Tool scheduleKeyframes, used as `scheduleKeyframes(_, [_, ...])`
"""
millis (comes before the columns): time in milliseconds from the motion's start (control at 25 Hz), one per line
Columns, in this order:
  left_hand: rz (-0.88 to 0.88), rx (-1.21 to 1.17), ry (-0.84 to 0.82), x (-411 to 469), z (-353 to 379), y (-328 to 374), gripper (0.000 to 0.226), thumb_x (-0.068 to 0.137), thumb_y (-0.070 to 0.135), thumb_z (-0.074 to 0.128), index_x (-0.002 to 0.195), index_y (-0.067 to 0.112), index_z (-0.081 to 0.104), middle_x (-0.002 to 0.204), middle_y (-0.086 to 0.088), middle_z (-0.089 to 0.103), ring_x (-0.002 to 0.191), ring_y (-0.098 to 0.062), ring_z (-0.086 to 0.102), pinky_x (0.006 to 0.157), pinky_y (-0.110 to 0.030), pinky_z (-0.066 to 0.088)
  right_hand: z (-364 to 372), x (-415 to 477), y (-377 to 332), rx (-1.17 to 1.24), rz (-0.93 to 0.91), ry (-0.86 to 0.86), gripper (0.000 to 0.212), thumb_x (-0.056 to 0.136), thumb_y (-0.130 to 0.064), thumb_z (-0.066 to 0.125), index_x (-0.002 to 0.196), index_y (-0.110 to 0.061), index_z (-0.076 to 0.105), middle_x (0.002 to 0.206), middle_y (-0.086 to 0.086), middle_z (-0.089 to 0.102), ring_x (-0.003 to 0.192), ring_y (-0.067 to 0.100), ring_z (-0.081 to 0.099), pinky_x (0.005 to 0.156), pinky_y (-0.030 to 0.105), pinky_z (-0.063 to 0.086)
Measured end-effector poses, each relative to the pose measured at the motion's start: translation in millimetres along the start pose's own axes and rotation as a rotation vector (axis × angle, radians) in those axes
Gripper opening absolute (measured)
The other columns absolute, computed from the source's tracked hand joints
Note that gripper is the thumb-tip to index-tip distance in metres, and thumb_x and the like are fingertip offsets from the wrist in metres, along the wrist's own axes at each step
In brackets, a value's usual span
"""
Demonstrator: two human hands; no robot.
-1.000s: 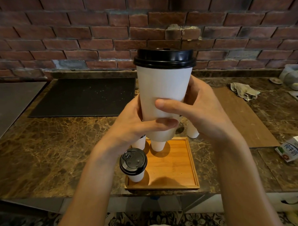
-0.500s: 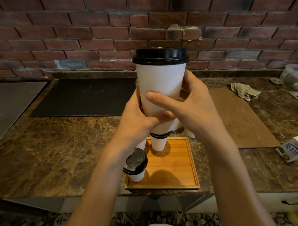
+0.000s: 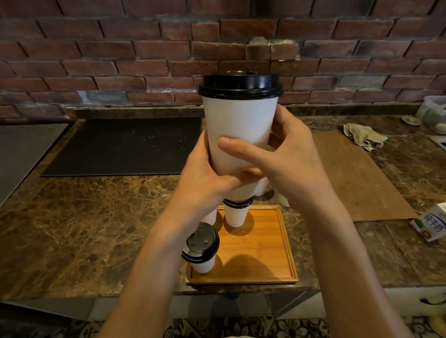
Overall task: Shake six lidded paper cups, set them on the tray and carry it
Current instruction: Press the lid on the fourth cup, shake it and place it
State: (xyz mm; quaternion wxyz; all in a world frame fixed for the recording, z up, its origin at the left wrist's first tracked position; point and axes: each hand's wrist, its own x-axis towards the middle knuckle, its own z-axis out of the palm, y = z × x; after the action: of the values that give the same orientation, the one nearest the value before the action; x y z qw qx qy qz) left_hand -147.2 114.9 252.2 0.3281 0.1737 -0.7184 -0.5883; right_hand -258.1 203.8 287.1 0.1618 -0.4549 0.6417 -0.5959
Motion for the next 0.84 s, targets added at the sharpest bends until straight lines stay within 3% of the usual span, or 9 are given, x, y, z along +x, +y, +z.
scheduleKeyframes(160, [-0.012, -0.051, -0.063, 0.1, -4.1, 4.1, 0.072, 0.06, 0.023, 0.083, 0.121, 0.036, 0.046, 0.107, 0.018, 0.064, 0.101, 0.001, 0.062, 0.07, -0.011, 0.051, -5.0, 0.5, 1.2, 0.064, -0.009, -0.062, 0.069, 0.071, -0.037, 0.082, 0.131, -0.023, 0.053, 0.119, -0.011, 0.063, 0.111, 0.004, 0.06, 0.087, 0.03, 0.057])
scheduleKeyframes(280, [-0.016, -0.073, -0.112, 0.6, -7.4, 5.2, 0.08, 0.058, 0.02, 0.086, 0.127, 0.027, 0.046, 0.11, 0.012, 0.065, 0.104, -0.005, 0.063, 0.073, -0.015, 0.053, -6.9, 0.6, 1.3, 0.09, -0.035, -0.095, 0.066, 0.071, -0.035, 0.081, 0.129, -0.023, 0.054, 0.116, -0.012, 0.064, 0.11, 0.004, 0.061, 0.083, 0.026, 0.057])
scheduleKeyframes(400, [-0.021, -0.094, -0.153, 0.0, -11.6, 6.0, 0.076, 0.059, 0.029, 0.081, 0.127, 0.028, 0.046, 0.111, 0.012, 0.065, 0.106, -0.009, 0.063, 0.075, -0.017, 0.053, -8.3, 0.8, 1.4, 0.158, -0.051, -0.136, 0.062, 0.072, -0.03, 0.081, 0.128, -0.022, 0.055, 0.113, -0.013, 0.066, 0.109, 0.006, 0.062, 0.08, 0.023, 0.056])
scheduleKeyframes(640, [-0.03, -0.134, -0.225, -1.4, -18.0, 3.7, 0.071, 0.065, 0.018, 0.08, 0.128, 0.024, 0.048, 0.114, 0.008, 0.066, 0.107, -0.013, 0.064, 0.077, -0.019, 0.054, -10.0, 0.4, 1.7, 0.215, -0.043, -0.213, 0.066, 0.07, -0.028, 0.081, 0.129, -0.018, 0.053, 0.113, -0.011, 0.067, 0.11, 0.011, 0.063, 0.08, 0.023, 0.055])
scheduleKeyframes(840, [-0.027, -0.138, -0.182, -2.6, -18.5, 0.3, 0.07, 0.059, 0.024, 0.082, 0.121, 0.03, 0.052, 0.112, 0.009, 0.067, 0.106, -0.011, 0.064, 0.076, -0.018, 0.053, -8.6, 0.7, 1.2, 0.139, -0.039, -0.235, 0.064, 0.074, -0.027, 0.077, 0.132, -0.02, 0.051, 0.117, -0.01, 0.064, 0.111, 0.007, 0.062, 0.084, 0.024, 0.055])
